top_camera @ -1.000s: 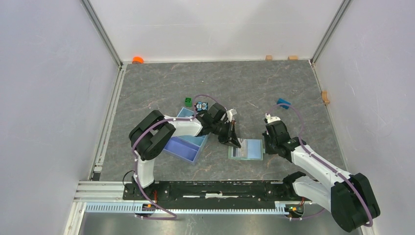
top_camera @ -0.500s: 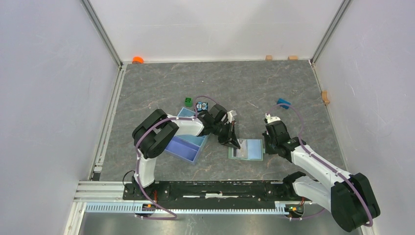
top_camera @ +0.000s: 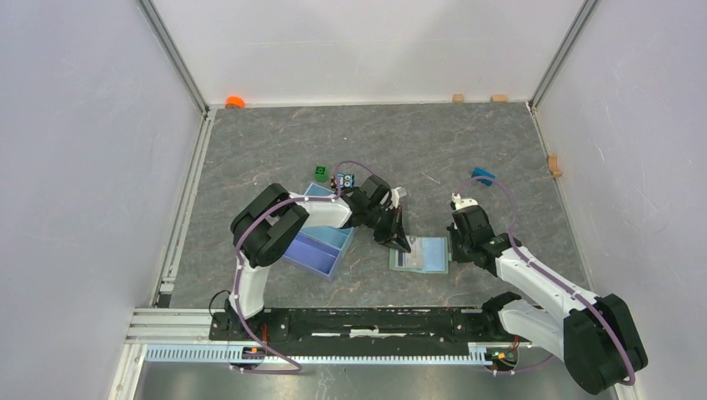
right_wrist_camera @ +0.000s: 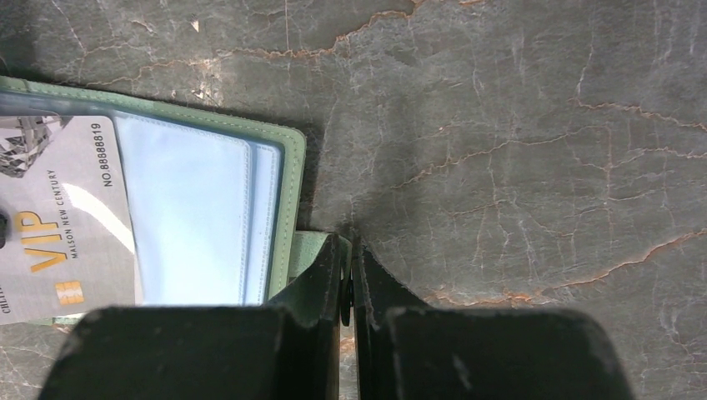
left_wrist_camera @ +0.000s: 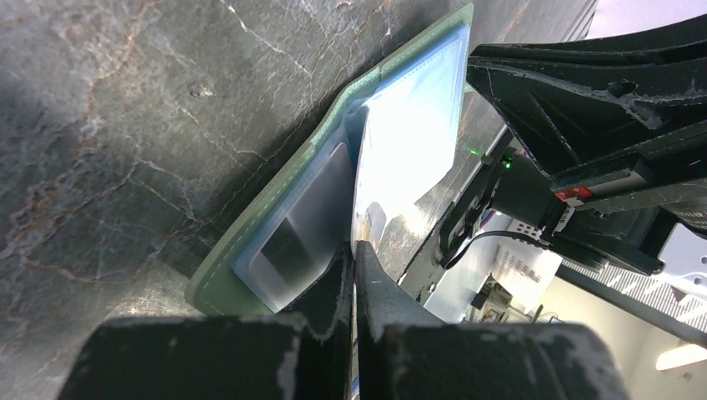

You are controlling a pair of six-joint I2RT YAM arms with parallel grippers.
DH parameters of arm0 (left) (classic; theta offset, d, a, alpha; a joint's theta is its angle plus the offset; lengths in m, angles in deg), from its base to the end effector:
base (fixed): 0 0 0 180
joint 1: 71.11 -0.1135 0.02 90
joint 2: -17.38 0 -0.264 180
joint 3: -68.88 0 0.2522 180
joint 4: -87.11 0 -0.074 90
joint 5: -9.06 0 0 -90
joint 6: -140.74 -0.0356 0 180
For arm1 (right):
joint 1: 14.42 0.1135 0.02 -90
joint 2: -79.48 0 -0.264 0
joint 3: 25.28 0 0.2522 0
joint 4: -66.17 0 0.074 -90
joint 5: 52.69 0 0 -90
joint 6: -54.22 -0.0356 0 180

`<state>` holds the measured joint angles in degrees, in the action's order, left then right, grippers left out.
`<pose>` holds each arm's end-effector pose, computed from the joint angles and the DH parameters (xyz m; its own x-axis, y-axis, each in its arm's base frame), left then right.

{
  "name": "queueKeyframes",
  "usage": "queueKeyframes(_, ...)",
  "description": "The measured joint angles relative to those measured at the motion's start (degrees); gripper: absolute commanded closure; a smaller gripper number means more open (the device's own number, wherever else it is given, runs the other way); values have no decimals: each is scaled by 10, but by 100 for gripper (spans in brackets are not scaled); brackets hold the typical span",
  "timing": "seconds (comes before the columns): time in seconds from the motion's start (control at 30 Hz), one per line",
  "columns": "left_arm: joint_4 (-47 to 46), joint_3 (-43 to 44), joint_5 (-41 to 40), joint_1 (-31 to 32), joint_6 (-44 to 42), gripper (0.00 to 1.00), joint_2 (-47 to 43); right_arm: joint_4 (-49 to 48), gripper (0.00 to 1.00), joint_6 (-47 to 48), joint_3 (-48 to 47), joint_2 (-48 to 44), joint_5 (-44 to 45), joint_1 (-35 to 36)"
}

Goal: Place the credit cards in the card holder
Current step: Insert the credit card into the card holder.

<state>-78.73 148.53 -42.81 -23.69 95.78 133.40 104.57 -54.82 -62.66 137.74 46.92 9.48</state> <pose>0.2570 -0.3121 0.1224 -0.9668 0.2295 -0.1119 0.2273 0.5741 -0.7866 0.1601 0.0644 0.1543 -0.8478 -0.0239 -0.5297 -0.0475 0.9984 0.0310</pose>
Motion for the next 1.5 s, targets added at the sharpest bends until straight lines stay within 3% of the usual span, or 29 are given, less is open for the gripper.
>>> queueKeyframes(1.0,85,34,14,-8,-70,98,6,-1,100,0,0,2,1,0)
queueKeyframes(1.5,79,41,32,-11,-75,98,25,-1,100,0,0,2,1,0)
